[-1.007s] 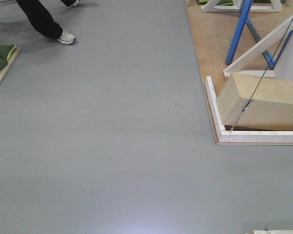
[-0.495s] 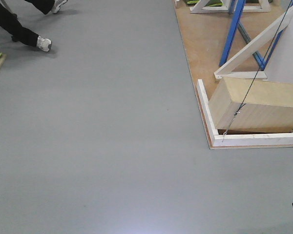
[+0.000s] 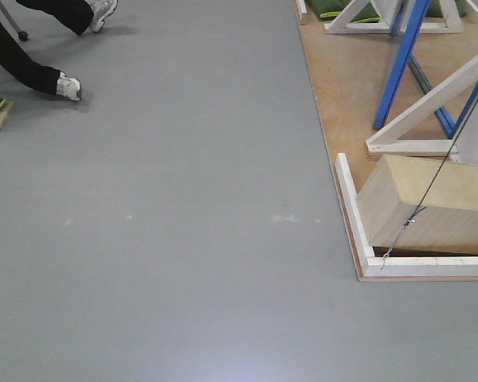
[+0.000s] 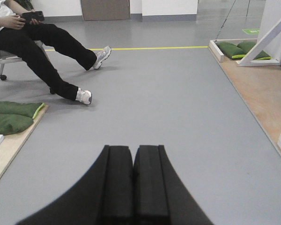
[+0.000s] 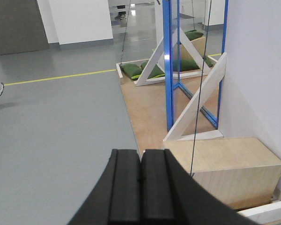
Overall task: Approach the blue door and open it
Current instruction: 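Drive the base forward toward the blue door on the wooden platform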
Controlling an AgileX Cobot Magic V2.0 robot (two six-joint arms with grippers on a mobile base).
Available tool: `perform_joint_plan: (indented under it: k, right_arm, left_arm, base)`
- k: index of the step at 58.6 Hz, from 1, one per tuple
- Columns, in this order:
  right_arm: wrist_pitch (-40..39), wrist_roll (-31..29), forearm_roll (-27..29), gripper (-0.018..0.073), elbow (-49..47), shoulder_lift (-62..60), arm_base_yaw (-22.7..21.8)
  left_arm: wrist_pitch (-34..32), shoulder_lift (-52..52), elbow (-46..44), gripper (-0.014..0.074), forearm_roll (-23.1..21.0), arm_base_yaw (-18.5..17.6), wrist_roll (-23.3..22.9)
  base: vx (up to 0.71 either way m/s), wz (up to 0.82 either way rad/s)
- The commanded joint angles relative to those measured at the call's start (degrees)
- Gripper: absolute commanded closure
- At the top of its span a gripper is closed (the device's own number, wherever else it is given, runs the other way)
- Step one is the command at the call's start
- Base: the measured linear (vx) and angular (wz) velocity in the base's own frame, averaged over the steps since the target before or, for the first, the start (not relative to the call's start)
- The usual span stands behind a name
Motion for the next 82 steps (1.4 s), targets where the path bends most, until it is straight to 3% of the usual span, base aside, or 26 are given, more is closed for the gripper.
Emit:
perform_joint_plan:
  k: [1, 82]
  right_arm:
    - [-4.9, 0.0, -0.1, 0.0551, 0.1, -1.0, -0.4]
    - [-4.9, 0.0, -0.1, 0.0551, 0.1, -0.9, 0.0]
  left_arm:
    - [-4.9, -0.9, -1.4, 0.0524, -0.2, -0.2, -0.4]
    - [-4.9, -0.9, -1.4, 0.0524, -0.2, -0.1, -0.4]
  base:
    - [0.33, -0.01]
    - [0.40, -0.07]
